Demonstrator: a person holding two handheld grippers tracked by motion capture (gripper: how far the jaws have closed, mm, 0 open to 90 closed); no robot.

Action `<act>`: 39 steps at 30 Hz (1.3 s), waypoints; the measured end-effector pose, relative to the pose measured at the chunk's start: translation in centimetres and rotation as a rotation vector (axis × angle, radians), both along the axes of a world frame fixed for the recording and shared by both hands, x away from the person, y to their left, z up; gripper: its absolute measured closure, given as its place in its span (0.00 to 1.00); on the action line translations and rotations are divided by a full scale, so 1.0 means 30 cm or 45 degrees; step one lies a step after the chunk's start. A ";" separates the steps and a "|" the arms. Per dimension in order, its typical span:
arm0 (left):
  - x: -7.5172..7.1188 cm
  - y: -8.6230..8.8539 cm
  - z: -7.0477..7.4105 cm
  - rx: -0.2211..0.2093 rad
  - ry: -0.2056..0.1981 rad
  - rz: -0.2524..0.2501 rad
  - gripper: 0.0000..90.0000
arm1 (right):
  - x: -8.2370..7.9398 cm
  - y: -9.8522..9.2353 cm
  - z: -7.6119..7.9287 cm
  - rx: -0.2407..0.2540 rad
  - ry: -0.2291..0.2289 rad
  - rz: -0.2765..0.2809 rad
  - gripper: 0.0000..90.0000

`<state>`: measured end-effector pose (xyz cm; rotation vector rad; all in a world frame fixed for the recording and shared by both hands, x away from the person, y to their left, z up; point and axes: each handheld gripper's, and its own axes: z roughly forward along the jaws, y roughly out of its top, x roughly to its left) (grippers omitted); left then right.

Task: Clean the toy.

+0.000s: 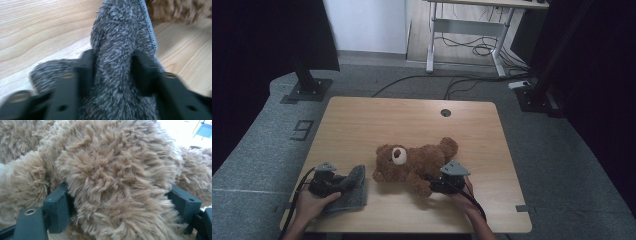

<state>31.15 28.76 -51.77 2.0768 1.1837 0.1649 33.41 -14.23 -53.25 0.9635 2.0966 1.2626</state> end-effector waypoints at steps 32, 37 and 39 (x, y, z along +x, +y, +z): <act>0.153 -0.447 0.068 0.125 -0.181 -0.152 0.22 | 0.041 0.012 -0.003 0.011 -0.006 -0.008 0.21; 0.224 -0.462 0.071 0.141 -0.167 -0.097 0.21 | 0.099 0.028 0.004 0.001 0.014 -0.024 0.21; 0.259 -0.465 0.072 0.137 -0.161 -0.088 0.22 | 0.127 0.027 0.008 0.000 0.025 -0.037 0.21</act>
